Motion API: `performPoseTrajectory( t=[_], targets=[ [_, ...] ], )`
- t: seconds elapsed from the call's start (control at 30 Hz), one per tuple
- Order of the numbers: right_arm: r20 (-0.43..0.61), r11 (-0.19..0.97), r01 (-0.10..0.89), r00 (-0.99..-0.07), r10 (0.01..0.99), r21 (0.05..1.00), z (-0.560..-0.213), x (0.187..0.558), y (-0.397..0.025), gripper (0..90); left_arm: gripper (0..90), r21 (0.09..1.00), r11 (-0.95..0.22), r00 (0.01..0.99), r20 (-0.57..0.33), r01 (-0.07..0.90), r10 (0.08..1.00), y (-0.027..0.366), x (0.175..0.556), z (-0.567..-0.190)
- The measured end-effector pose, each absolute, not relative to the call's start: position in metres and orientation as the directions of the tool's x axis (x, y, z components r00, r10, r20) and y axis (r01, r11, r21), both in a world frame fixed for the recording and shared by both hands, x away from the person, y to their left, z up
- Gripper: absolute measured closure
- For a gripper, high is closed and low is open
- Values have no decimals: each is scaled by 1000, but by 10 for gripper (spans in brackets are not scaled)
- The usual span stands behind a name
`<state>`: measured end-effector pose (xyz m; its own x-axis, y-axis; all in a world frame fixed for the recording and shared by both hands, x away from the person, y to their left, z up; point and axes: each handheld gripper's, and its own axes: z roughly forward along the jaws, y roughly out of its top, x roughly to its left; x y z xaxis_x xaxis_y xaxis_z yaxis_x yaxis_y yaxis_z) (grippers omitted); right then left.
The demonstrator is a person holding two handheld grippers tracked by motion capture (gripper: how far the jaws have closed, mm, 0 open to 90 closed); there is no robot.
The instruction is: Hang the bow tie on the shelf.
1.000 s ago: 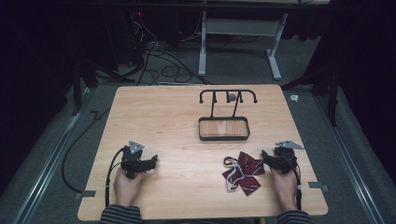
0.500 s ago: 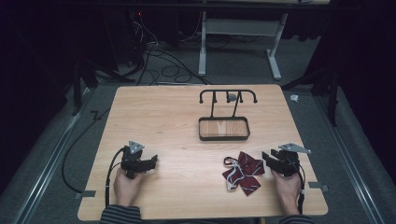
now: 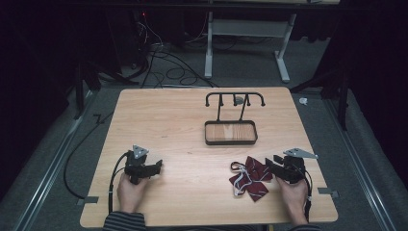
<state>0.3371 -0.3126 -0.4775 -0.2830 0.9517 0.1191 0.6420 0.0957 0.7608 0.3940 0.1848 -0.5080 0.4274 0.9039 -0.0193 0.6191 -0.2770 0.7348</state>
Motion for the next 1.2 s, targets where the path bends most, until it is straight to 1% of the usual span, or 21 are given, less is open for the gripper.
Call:
performPoseTrajectory(
  t=[0.63,1.2],
  targets=[
    [140,166,620,-413,900,767,-466,341,-285,607,216,734,-279,428,-18,620,904,185,394,-508],
    [107,280,601,-526,844,749,-461,355,-249,634,216,734,-279,428,-18,620,904,185,394,-508]
  ],
)
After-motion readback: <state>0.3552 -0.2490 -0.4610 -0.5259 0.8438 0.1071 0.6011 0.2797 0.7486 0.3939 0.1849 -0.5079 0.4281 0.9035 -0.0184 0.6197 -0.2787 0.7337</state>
